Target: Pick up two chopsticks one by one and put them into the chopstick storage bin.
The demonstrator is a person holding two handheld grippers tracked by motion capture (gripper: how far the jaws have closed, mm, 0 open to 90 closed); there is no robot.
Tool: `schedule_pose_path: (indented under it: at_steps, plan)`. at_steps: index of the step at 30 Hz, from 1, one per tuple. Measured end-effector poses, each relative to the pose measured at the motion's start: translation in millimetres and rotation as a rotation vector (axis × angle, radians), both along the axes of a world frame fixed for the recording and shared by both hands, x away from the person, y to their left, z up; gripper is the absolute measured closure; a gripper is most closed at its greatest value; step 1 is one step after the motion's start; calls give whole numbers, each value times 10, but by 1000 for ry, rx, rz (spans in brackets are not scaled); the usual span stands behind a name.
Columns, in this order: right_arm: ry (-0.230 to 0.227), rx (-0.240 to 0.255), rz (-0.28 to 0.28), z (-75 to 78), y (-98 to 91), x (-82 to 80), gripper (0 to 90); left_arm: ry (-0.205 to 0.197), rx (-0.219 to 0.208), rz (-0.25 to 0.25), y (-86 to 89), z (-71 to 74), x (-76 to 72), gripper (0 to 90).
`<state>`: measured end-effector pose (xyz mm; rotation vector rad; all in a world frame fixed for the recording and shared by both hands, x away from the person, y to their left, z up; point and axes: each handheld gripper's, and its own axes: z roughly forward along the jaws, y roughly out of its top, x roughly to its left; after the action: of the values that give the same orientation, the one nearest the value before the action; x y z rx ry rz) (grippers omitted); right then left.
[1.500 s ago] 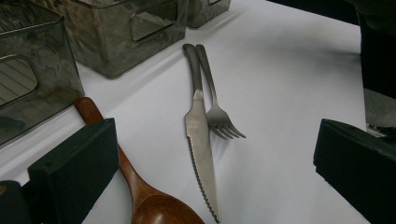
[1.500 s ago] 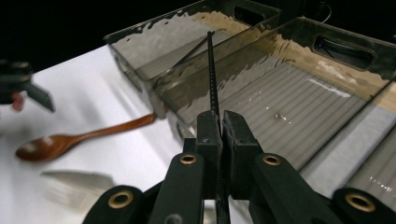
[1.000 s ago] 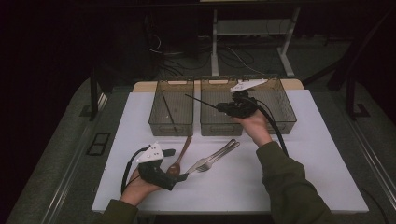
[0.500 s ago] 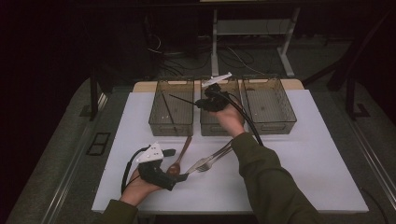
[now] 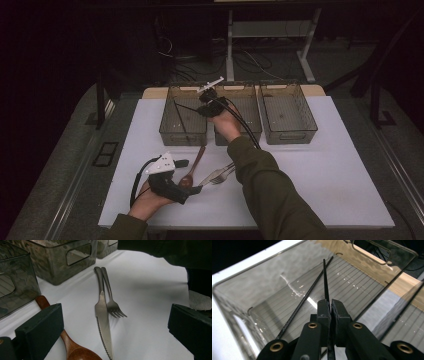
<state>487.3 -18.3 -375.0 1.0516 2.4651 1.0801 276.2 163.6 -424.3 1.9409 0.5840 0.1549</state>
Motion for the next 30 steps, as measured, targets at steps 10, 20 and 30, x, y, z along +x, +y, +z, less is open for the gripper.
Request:
schedule_pose_path:
  at_steps: [10, 20, 30]
  plan:
    - [15, -24, -1, -72, 209, 83, 838, 3, -3, -4, -15, -1, 8, 0]
    - [19, 18, 11, -19, 174, 64, 631, 1, 0, -8, -15, -1, 6, 0]
    - [49, 116, 98, 133, -59, -58, 425, -4, 11, -6, -12, 1, 1, 0]
